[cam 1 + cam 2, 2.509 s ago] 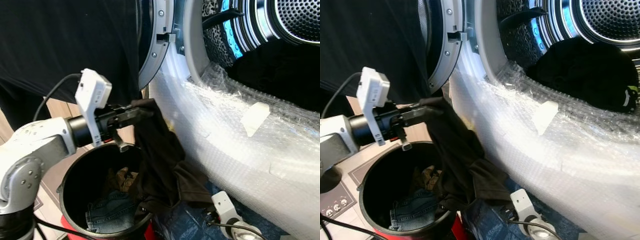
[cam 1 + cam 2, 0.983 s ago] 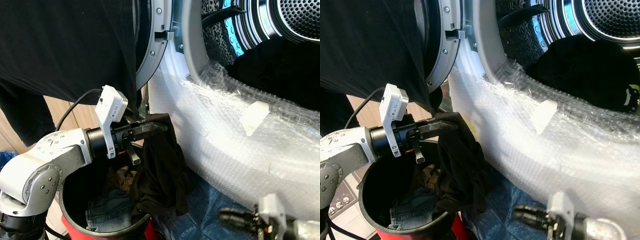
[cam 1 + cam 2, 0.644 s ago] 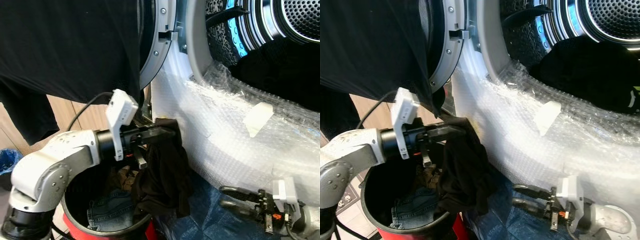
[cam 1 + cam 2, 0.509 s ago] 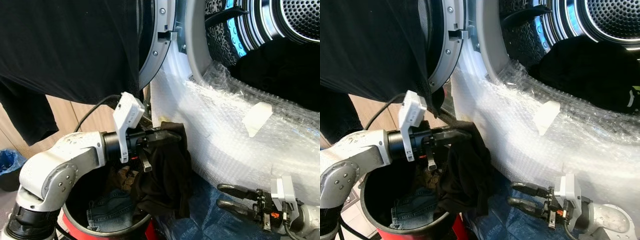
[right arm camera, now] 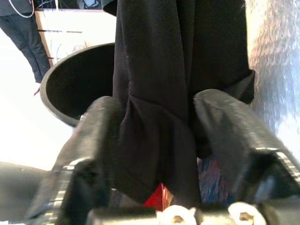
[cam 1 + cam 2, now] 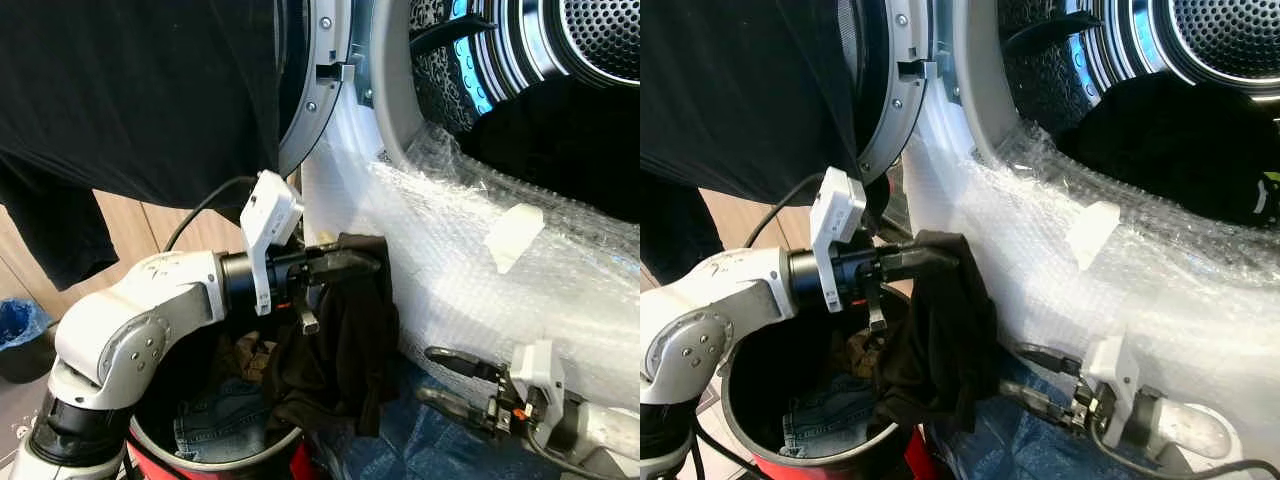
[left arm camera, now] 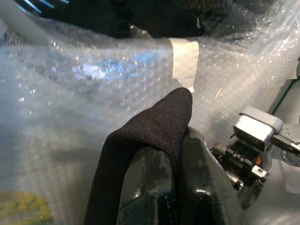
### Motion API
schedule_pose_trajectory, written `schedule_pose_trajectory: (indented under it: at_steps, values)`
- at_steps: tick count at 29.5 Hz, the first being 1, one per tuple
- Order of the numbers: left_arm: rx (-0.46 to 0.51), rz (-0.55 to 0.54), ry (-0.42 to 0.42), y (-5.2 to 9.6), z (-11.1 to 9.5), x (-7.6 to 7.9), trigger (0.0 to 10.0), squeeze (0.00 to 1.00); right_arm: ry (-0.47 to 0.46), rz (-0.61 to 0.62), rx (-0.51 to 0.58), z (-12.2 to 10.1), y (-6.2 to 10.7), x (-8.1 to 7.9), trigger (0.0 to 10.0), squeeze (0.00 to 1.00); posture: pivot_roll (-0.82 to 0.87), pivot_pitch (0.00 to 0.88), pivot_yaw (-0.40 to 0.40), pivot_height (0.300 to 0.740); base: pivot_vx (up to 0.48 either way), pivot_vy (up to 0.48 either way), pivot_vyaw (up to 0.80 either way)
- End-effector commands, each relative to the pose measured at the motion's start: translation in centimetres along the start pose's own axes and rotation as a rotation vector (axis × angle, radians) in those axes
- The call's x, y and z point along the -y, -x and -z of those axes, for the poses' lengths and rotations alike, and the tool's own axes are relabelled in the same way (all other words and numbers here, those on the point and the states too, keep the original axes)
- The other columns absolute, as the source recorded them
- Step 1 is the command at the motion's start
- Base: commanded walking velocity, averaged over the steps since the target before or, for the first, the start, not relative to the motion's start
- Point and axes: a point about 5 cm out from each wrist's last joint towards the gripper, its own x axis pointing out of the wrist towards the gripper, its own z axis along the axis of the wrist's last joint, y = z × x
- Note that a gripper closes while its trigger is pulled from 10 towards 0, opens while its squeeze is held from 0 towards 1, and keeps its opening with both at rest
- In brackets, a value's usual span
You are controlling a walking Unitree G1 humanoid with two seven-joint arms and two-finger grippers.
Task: Clothes washing
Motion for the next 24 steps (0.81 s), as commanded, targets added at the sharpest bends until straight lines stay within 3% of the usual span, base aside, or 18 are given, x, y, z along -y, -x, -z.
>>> schedule_pose_trajectory:
  at_steps: [1, 9, 14, 19, 24]
  values:
    - [0.021, 0.023, -0.029, -0.4, -0.6, 0.1, 0.0, 0.00, 0.001, -0.003, -0.005, 0.2, -0.3, 0.0, 10.0, 1.00, 0.19, 0.000, -0.028, 0.740, 0.000, 0.000, 0.00]
    - [0.060, 0.036, -0.025, -1.4, -1.2, -0.3, 0.0, 0.00, -0.003, -0.011, -0.013, 0.6, -0.9, 0.0, 10.0, 1.00, 0.18, 0.000, -0.026, 0.740, 0.000, 0.000, 0.00]
    - [0.093, 0.078, -0.007, -2.3, -1.5, 0.2, 0.0, 0.00, -0.025, -0.048, -0.105, 2.9, -2.3, -1.3, 10.0, 1.00, 0.18, 0.000, -0.030, 0.740, 0.000, 0.000, 0.00]
    - [0.103, 0.096, 0.009, -2.6, -1.7, 0.3, 0.0, 0.00, -0.022, 0.020, -0.085, 2.6, -2.9, -0.7, 10.0, 1.00, 0.17, 0.000, -0.022, 0.740, 0.000, 0.000, 0.00]
    - [0.124, 0.120, 0.014, -3.2, -2.1, 0.4, 0.0, 0.00, -0.033, -0.016, -0.058, 2.3, -3.3, -1.1, 10.0, 1.00, 0.17, 0.000, -0.026, 0.740, 0.000, 0.000, 0.00]
